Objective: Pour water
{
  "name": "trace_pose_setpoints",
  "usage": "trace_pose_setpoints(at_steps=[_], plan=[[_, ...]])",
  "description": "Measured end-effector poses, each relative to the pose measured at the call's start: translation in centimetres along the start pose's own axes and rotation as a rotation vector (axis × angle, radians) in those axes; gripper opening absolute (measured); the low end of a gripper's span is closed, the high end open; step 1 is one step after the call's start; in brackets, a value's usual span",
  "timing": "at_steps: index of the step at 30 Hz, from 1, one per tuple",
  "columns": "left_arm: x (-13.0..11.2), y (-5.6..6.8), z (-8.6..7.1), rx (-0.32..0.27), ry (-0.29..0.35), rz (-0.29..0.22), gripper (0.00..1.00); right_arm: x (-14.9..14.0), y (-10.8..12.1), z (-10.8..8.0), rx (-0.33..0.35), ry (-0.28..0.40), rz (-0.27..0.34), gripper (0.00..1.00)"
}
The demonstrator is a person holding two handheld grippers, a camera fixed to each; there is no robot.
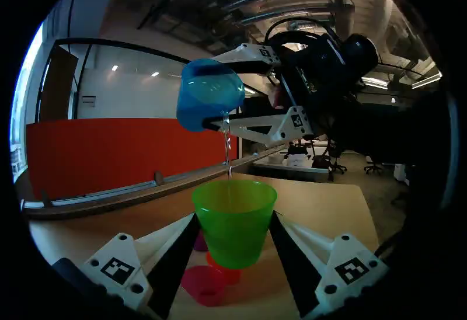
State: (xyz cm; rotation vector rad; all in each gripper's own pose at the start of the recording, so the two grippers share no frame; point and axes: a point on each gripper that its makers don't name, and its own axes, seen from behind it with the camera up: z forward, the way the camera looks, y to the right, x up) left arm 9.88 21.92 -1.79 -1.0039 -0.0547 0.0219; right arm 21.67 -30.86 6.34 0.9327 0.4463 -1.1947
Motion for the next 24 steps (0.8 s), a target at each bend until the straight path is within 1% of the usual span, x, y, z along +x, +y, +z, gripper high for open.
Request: trace_pose_setpoints(at_steps=[24], plan=[[0.46, 0.05, 0.29, 0.003, 0.009, 0.001, 0.82, -0.06, 0.42, -0.24, -0.014, 0.000, -0.037, 0.89]])
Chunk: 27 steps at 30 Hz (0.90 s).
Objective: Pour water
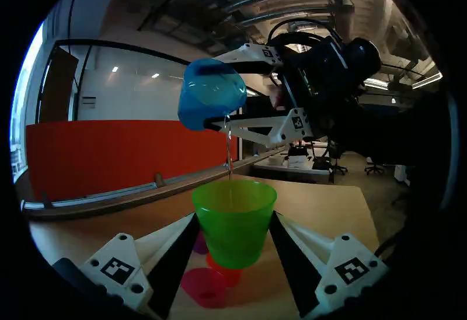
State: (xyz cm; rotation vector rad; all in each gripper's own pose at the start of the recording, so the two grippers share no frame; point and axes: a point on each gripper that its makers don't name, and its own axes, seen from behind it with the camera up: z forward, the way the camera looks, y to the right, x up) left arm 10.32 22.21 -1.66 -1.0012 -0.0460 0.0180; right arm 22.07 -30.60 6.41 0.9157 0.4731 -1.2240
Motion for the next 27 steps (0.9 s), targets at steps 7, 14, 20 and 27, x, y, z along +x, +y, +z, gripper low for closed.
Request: trace_pose_setpoints(at_steps=[7, 14, 20, 27], plan=[[-0.04, 0.02, 0.14, 0.000, 0.001, -0.001, 0.82, -0.03, 0.11, -0.02, 0.000, -0.002, -0.015, 0.89], [0.08, 0.08, 0.19, -0.001, 0.004, -0.002, 0.82, -0.20, 0.02, 0.01, -0.001, -0.005, -0.028, 0.89], [-0.12, 0.12, 0.11, -0.001, 0.002, 0.000, 0.82, -0.32, 0.00, -0.08, 0.001, -0.007, -0.040, 0.89], [0.09, 0.05, -0.03, 0.000, 0.004, 0.002, 0.82, -0.08, 0.02, -0.06, -0.001, -0.004, -0.053, 0.89]])
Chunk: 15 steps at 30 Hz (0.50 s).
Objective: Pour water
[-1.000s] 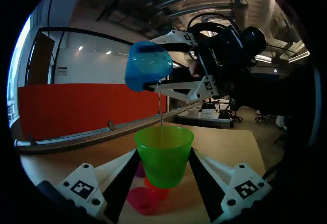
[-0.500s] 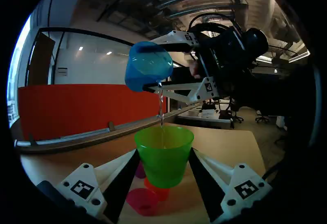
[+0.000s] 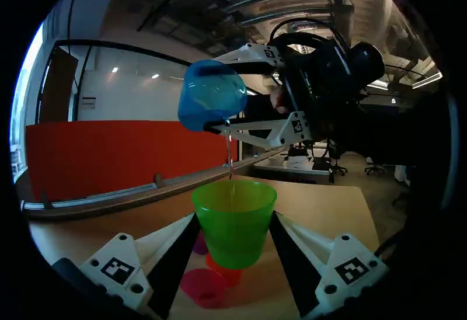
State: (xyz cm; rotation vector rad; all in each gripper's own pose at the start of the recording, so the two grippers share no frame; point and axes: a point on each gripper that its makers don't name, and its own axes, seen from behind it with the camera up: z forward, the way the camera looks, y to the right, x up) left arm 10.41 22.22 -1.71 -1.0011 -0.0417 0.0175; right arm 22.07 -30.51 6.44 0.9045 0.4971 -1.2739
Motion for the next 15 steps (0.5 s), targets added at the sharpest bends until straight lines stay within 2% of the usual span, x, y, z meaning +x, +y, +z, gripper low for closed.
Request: trace_pose_setpoints(at_steps=[15], plan=[[0.23, -0.02, -0.17, 0.004, 0.006, 0.000, 0.81, 0.52, 0.34, 0.19, -0.008, 0.007, -0.018, 0.89]])
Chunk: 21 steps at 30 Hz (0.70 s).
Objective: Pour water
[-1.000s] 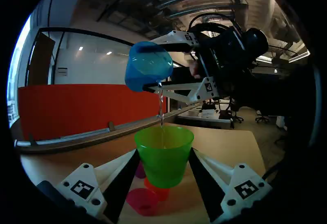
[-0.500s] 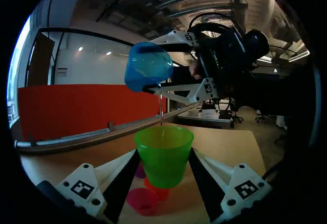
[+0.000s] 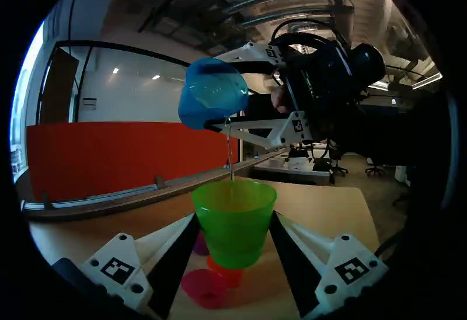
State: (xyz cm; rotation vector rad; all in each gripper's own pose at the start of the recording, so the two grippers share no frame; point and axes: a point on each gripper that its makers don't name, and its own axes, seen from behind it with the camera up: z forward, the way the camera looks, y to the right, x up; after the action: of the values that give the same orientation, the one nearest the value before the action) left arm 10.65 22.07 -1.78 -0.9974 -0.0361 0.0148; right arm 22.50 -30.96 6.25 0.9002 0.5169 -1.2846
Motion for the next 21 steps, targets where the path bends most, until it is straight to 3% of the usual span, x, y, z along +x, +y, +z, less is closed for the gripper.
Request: trace_pose_setpoints(at_steps=[21], plan=[[-0.04, 0.06, 0.09, 0.001, 0.003, 0.000, 0.82, 0.48, -0.07, -0.04, -0.011, 0.002, -0.044, 0.89]])
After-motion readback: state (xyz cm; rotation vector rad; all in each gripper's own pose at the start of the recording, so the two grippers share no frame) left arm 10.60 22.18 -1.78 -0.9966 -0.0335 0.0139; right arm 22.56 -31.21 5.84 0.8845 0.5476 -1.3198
